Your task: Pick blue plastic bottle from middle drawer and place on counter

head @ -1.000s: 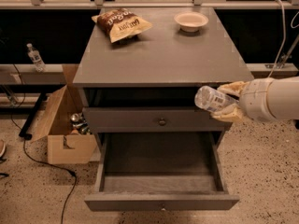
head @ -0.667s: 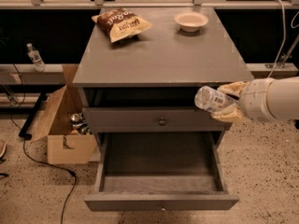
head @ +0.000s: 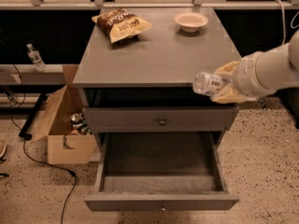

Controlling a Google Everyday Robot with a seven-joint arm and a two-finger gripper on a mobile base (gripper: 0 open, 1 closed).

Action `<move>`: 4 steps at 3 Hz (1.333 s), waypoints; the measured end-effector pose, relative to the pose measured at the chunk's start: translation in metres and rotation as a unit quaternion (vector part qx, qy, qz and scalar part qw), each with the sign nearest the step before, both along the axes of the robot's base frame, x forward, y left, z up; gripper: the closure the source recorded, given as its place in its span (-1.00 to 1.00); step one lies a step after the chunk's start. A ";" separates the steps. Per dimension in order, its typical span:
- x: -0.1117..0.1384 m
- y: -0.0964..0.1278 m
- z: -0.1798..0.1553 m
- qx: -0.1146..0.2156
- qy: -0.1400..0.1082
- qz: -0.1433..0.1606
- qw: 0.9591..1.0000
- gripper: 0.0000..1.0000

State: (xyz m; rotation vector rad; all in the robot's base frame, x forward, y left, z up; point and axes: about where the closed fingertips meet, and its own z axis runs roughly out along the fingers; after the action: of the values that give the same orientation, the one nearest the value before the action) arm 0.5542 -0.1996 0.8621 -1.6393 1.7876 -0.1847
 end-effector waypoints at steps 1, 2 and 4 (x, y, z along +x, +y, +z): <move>0.034 0.008 0.006 -0.051 0.008 0.000 0.999 1.00; 0.073 0.026 0.004 -0.086 0.018 0.005 0.996 1.00; 0.137 0.053 0.013 -0.130 0.023 0.015 0.991 1.00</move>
Offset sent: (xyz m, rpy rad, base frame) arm 0.1259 0.0541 0.0013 -0.2604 0.0565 0.0303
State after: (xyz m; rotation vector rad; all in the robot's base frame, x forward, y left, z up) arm 0.6916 -0.1467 0.8749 -1.8631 1.8334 -0.3849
